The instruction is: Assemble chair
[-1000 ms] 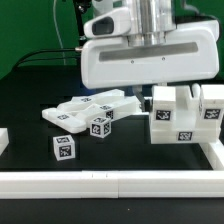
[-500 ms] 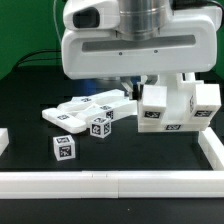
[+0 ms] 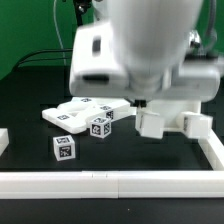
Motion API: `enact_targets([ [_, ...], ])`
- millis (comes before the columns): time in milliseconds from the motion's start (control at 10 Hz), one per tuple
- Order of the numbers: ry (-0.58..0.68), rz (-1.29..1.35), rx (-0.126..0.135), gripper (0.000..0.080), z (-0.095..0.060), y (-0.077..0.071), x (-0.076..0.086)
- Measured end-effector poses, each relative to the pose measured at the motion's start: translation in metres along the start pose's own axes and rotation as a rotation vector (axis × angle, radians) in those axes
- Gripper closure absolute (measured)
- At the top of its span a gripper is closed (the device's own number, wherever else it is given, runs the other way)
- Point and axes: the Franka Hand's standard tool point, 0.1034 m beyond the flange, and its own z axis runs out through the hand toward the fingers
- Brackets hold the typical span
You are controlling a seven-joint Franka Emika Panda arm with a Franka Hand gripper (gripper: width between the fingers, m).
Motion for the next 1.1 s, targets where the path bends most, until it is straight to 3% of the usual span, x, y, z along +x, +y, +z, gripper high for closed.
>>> enact_targets([
  [400, -0.031, 0.01, 0.001, 0.0777, 0.015, -0.001, -0.01],
  [900, -0.012, 0.093, -0.001, 0.0777, 0.032, -0.008, 0.012],
  [1100, 0.021, 0.087, -0.004, 0.0777, 0.024, -0.022, 0.015],
])
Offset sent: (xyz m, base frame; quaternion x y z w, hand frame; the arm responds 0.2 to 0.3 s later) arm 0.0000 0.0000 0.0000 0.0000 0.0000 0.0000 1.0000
